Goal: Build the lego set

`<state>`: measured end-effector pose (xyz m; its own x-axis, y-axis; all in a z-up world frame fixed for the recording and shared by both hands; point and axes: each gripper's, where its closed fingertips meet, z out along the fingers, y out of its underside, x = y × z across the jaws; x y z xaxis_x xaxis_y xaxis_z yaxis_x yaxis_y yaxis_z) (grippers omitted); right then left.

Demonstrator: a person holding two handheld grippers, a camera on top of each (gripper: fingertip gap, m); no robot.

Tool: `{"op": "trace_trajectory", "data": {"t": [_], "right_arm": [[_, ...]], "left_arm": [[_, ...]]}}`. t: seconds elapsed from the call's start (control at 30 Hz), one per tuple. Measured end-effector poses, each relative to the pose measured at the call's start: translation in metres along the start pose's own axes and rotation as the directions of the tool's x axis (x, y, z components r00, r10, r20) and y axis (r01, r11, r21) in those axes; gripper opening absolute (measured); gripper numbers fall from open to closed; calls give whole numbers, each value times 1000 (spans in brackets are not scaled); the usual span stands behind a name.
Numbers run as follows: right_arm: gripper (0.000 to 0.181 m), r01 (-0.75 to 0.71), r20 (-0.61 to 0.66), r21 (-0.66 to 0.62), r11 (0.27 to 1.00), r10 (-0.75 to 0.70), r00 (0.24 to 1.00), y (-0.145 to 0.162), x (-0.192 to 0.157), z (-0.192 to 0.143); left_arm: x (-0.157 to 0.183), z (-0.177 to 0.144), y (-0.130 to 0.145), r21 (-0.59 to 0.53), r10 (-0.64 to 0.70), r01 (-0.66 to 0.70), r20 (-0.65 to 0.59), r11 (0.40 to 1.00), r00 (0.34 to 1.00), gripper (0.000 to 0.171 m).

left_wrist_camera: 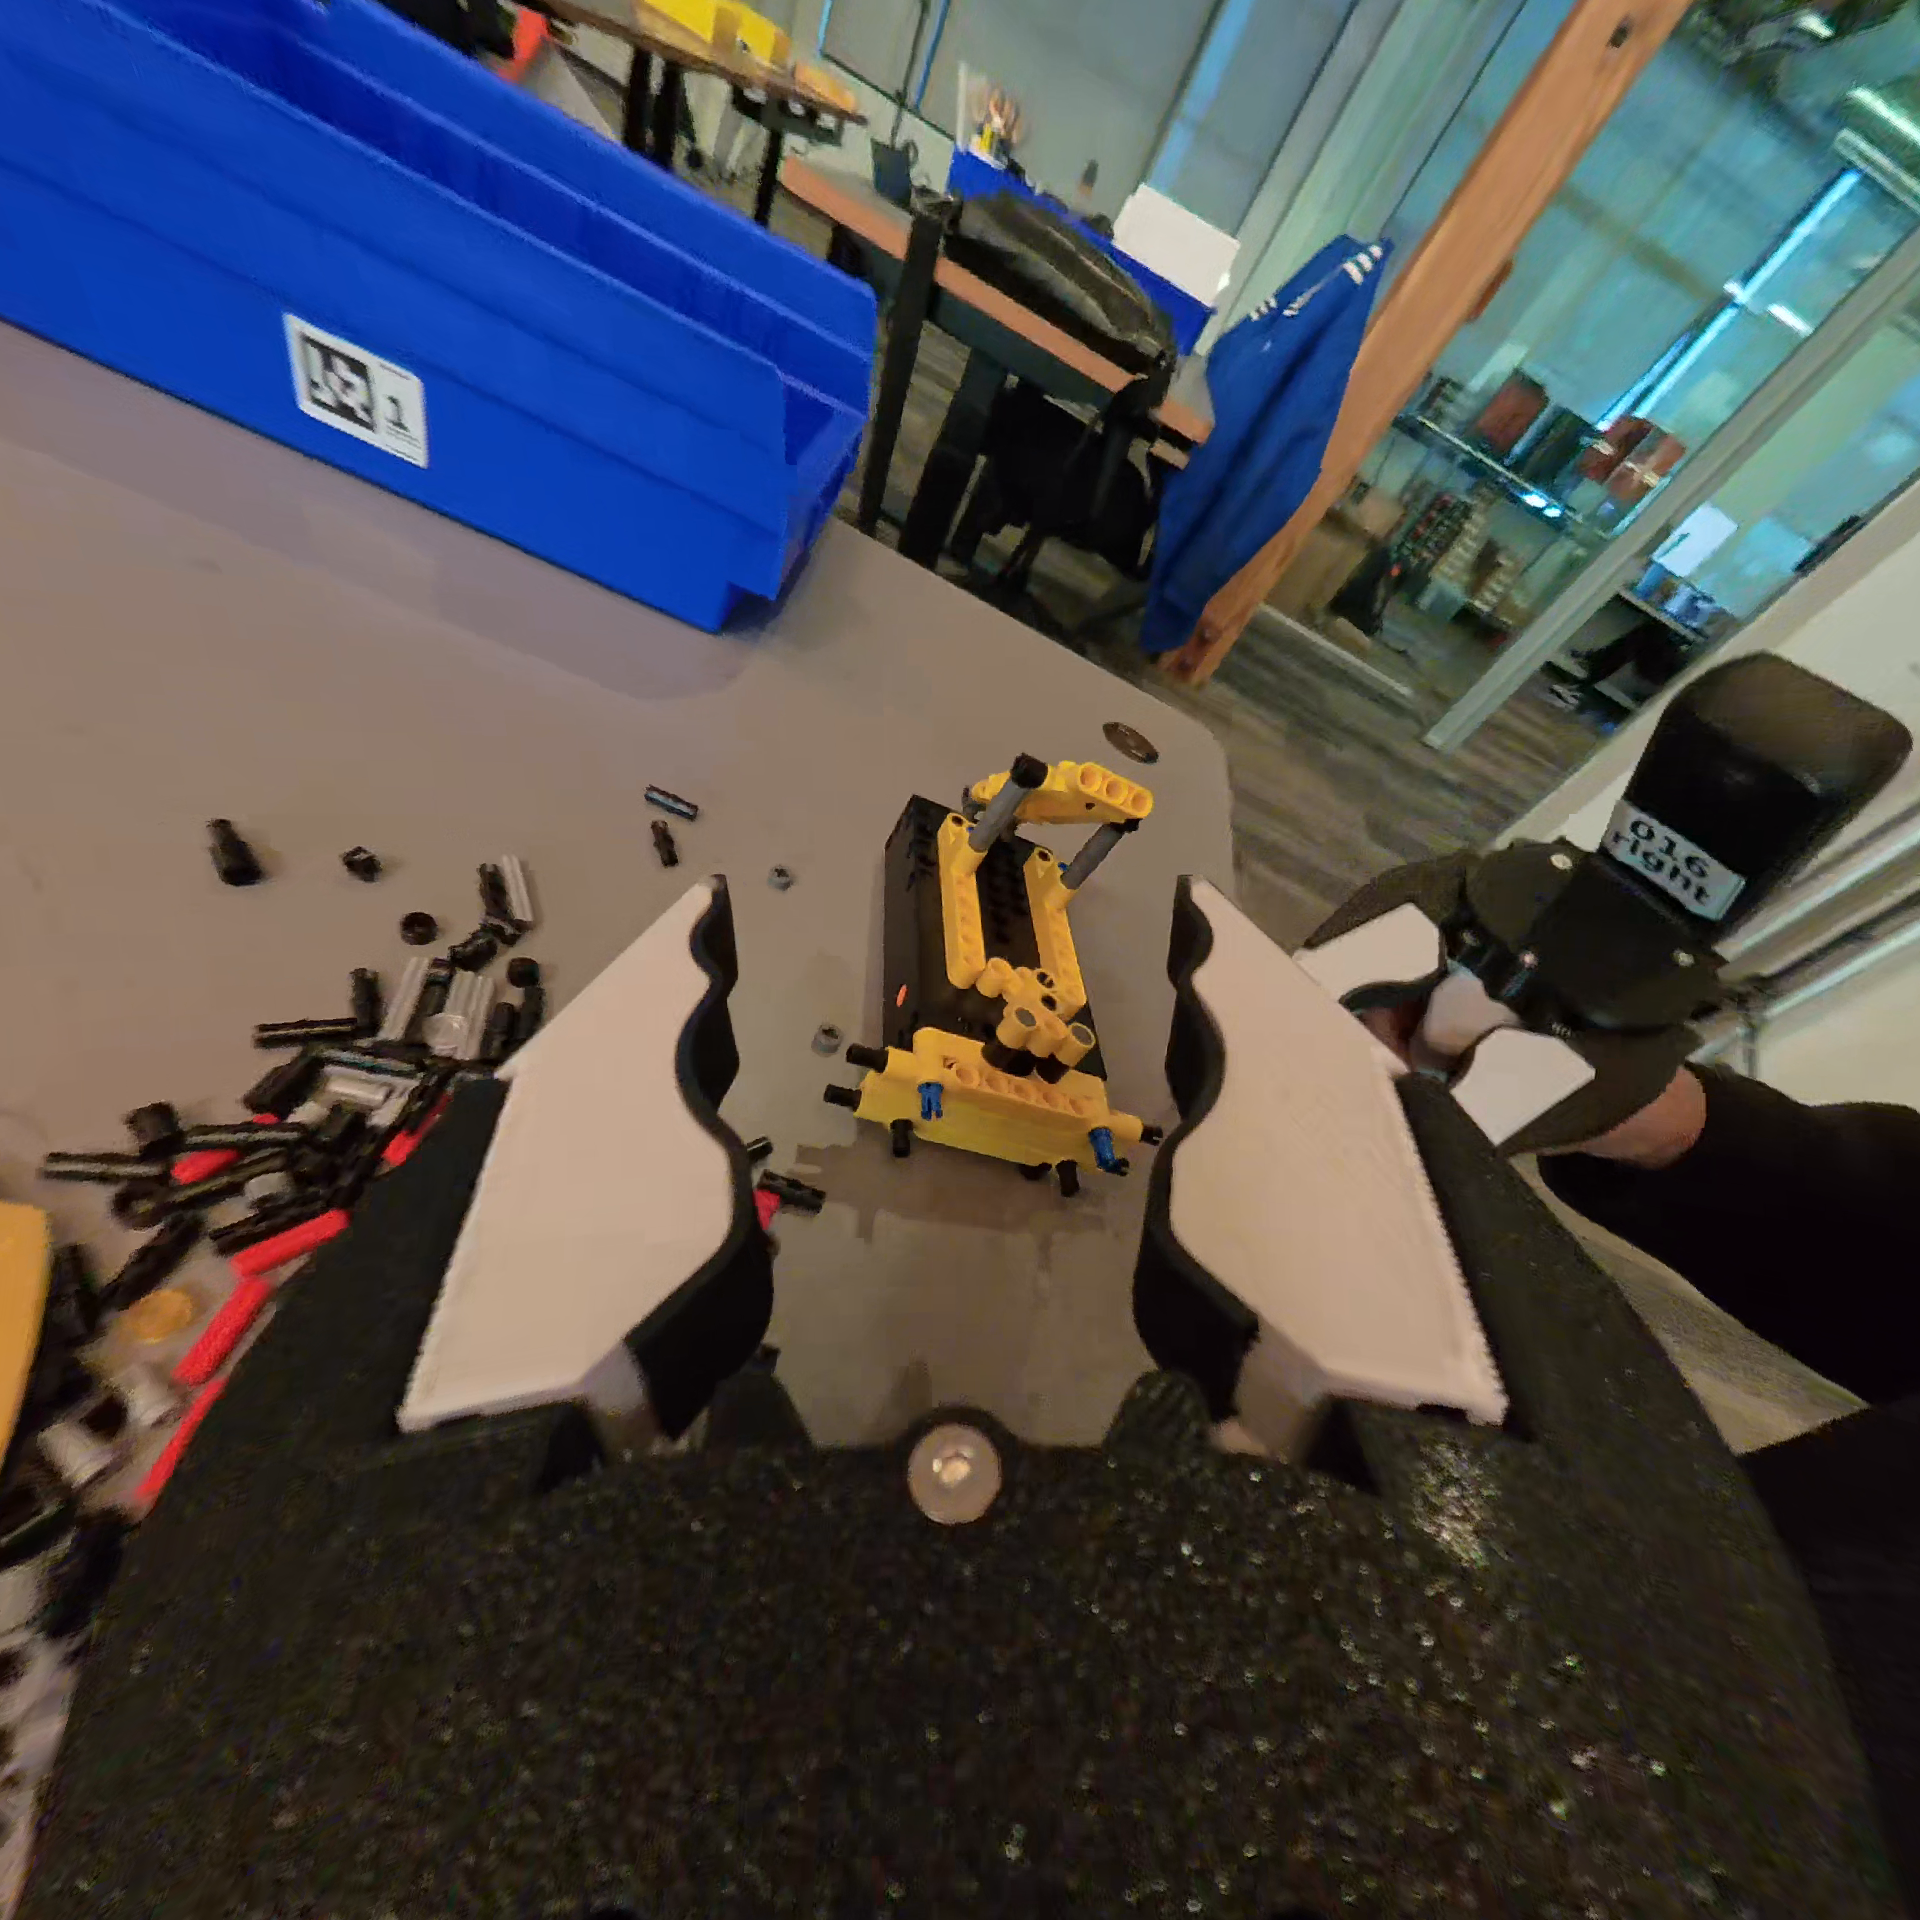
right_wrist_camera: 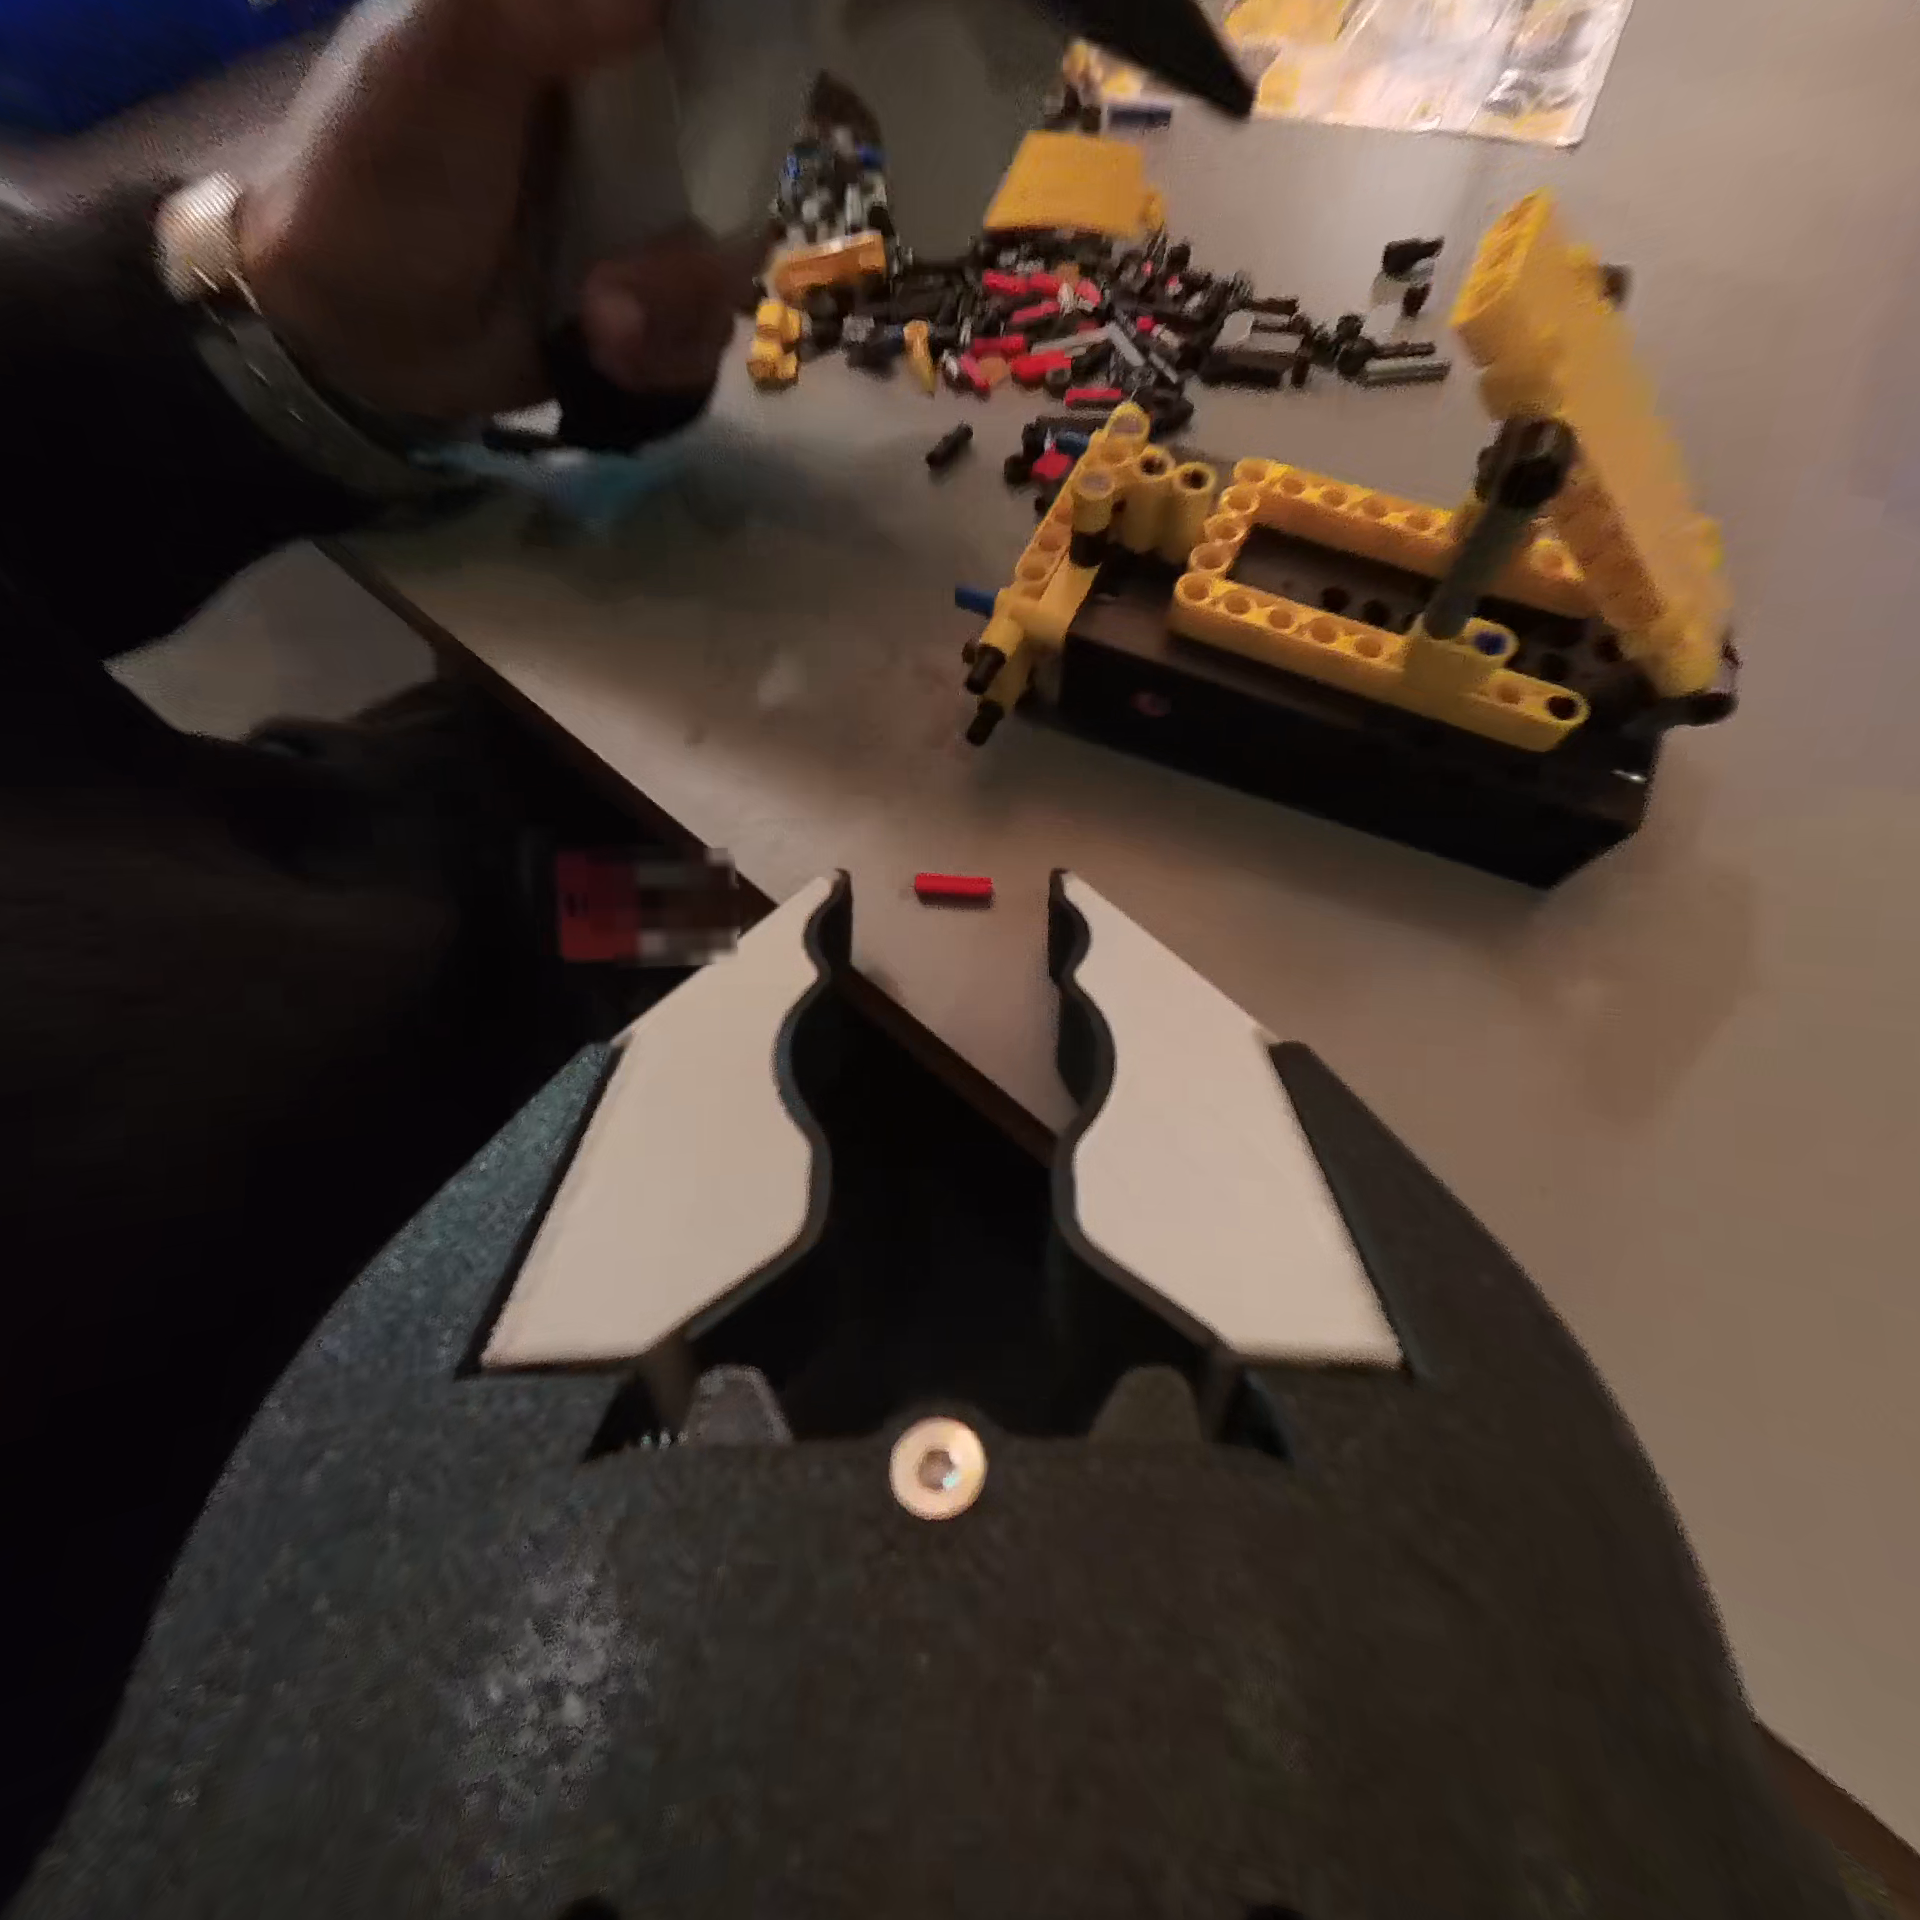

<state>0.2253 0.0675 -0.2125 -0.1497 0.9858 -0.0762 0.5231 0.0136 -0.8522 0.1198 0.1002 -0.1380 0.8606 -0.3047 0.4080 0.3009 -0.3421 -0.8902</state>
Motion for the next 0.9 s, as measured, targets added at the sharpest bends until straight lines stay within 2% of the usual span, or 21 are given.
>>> {"op": "trace_trajectory", "data": {"t": [0.1, 0.13, 0.17, 0.3, 0.37, 0.5, 0.57, 0.67, 0.73, 0.8, 0.9], "right_arm": [[37, 41, -47, -34, 999, -43, 998, 5, 3, 9], [32, 33, -57, -34, 999, -35, 998, 5, 3, 11], [18, 21, -86, -30, 999, -24, 996, 4, 7, 12], [15, -50, -76, -91, 995, 43, 996, 3, 8, 13], [15, -5, -49, -97, 995, 0, 999, -5, -3, 20], [15, 50, 47, 1, 999, -50, 998, -47, -47, 57], [15, 117, -33, -55, 992, -119, 992, -56, -43, 84], [15, 204, -238, -177, 963, -243, 940, -72, -9, 113], [17, 169, -330, -175, 970, -220, 918, -87, 9, 122], [34, 129, -359, -176, 976, -185, 915, -94, 17, 124], [39, 73, -291, -72, 995, -91, 952, -102, 4, 111]], "left_arm": [[1, -20, -1, 12, 45, -46, 74, 999, 996, 83], [0, -27, 1, 8, 53, -54, 99, 999, 994, 83], [0, -35, 3, 6, 57, -58, 121, 998, 991, 83], [-4, -70, 9, 26, 39, -45, 197, 999, 980, 82], [-9, -88, 9, 58, 23, -38, 246, 998, 969, 83], [-14, -121, 3, 147, -16, -30, 302, 989, 953, 82], [-13, -131, 1, 167, -33, -18, 302, 986, 953, 82], [-6, -137, 3, 163, -25, -26, 301, 986, 953, 82], [-1, -139, 7, 144, -5, -41, 310, 989, 951, 82], [0, -140, 14, 117, 9, -50, 323, 992, 946, 82], [-3, -141, 24, 92, 12, -45, 340, 995, 940, 82]]}}
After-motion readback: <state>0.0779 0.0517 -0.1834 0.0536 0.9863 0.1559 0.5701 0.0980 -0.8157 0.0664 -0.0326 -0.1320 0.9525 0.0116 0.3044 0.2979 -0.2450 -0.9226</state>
